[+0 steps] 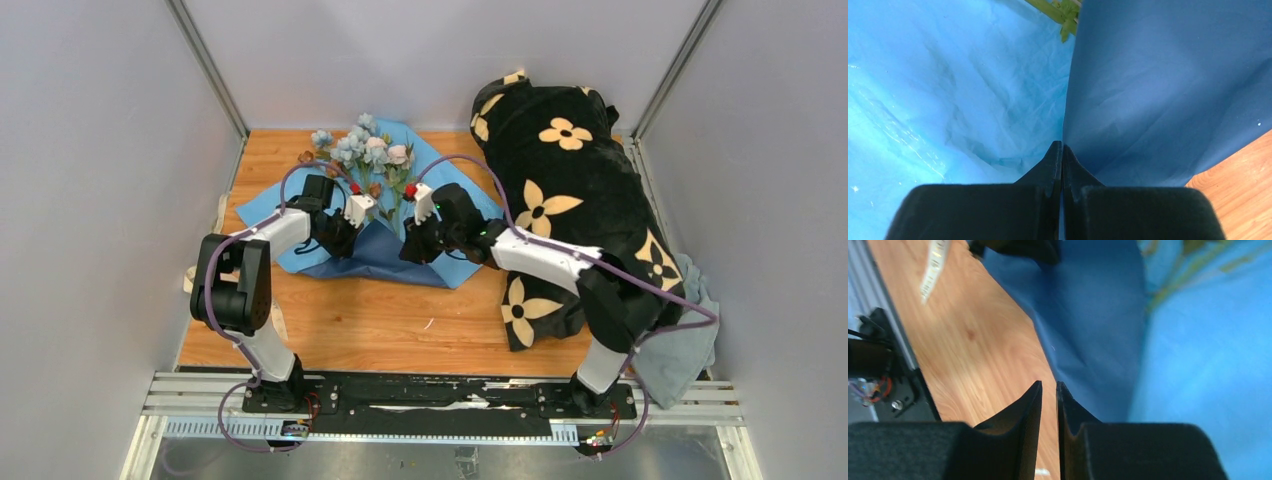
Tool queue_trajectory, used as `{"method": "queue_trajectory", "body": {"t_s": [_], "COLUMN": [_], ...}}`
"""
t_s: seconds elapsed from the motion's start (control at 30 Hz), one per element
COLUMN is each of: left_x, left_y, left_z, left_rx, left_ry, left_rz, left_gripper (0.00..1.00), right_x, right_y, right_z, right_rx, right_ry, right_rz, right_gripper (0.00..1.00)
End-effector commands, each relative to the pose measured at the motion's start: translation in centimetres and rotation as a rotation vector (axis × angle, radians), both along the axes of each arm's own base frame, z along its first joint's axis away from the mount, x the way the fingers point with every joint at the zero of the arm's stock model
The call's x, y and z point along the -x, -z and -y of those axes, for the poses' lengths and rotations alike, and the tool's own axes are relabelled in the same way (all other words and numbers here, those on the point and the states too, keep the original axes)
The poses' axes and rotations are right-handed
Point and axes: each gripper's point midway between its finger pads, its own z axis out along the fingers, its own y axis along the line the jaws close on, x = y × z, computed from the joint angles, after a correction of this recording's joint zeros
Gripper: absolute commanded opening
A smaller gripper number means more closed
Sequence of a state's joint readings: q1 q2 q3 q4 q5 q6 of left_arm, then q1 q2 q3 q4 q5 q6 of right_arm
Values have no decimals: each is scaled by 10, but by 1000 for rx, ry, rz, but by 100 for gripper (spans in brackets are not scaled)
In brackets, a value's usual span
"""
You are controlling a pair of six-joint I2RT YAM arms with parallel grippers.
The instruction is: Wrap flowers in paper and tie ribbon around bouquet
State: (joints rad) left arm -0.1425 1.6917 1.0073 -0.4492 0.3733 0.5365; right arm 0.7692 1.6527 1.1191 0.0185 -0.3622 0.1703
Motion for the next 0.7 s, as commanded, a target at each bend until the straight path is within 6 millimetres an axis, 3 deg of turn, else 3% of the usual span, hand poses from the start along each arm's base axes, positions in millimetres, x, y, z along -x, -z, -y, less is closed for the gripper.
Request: {"method": "queue_trajectory", "body": {"t_s": [0.0,0.13,0.27,0.37,0.47,0.5,0.6,0.67], "left_x": [-3,-4,-7,-9,-11,-11,-4,4], "left_y": [7,7,4,-2,-6,-9,-28,-54], "left_z": [-4,-6,-9,-11,-12,-11,-9,-5], "left_rx": [-12,-16,-26,-35,-36,-34,-24,-5], "left_ry": [-44,-57,-74,-85,-92,-90,-89,-75], "left_rz": [5,11,21,40,50,46,33,78], "left_gripper": [0,0,0,0,0,6,43,54], "right_x": [6,-7,-3,9,21,23,24,23], "right_y": [16,49,105,130,146,149,152,151], "right_z": [-51,-63,-30,-5,6,9,12,12], "right_rx": [-132,-116,29,85,129,137,142,141], "right_ry": [-103,-66,33,80,86,91,106,114], "right_rz": [-119,-175,-275,-330,-373,-381,-394,-398], "right_gripper": [20,16,11,10,10,10,10,10]}}
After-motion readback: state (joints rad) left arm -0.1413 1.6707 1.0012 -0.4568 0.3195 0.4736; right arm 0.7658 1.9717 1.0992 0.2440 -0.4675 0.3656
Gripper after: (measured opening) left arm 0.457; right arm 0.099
